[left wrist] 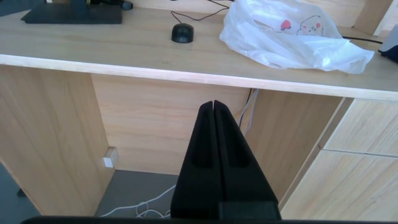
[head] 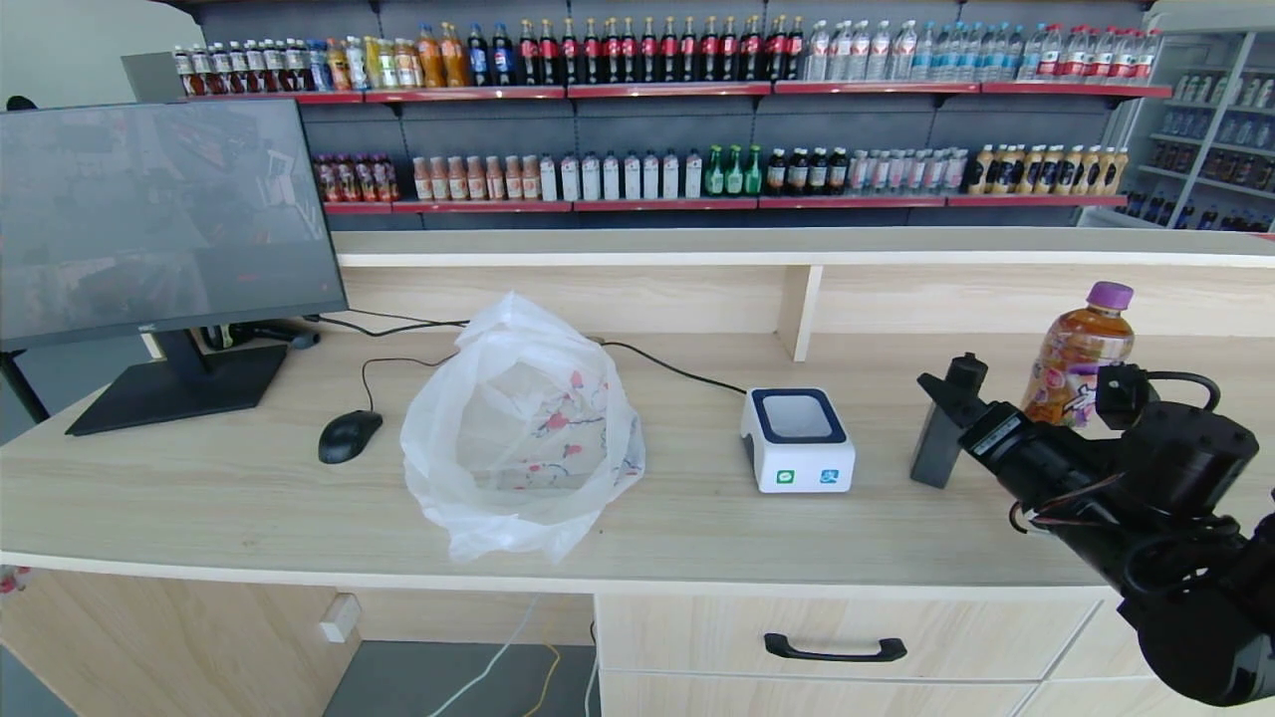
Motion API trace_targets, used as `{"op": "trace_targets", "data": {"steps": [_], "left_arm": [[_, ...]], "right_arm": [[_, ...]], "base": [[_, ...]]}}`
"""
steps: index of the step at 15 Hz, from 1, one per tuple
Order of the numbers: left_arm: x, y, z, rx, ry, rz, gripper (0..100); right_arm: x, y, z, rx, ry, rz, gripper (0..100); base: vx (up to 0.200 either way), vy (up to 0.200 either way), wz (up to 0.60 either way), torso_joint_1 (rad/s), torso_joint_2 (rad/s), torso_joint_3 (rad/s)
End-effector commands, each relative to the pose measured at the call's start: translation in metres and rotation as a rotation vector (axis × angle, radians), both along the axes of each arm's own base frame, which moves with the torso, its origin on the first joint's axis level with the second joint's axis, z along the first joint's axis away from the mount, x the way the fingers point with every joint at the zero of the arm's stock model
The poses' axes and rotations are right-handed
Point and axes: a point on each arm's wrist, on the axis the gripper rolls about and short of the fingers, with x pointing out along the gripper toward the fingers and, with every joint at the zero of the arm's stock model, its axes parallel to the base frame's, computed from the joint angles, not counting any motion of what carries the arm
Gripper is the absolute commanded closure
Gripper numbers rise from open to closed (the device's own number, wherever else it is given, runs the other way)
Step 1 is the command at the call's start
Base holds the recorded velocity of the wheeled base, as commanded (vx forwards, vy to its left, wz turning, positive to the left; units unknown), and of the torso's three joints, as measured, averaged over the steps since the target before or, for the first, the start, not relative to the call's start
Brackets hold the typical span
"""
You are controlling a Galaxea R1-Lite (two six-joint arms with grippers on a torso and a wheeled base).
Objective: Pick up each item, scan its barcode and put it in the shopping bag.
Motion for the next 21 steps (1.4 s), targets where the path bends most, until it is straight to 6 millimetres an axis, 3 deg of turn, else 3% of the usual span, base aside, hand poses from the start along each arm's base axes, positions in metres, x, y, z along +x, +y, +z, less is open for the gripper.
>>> {"op": "trace_targets", "data": {"steps": [1, 21], "left_arm": [[0.0, 0.0, 0.0, -0.001, 0.0, 0.0, 100], [0.0, 0.0, 0.0, -0.001, 0.0, 0.0, 100]], "right_arm": [[0.002, -0.001, -0.001, 0.0, 0.001, -0.003, 0], [0.023, -0.004, -0.014, 0.004, 0.009, -0.019, 0]], "base": [[0.0, 0.0, 0.0, 0.0, 0.0, 0.0], [0.0, 0.0, 0.0, 0.0, 0.0, 0.0]]}}
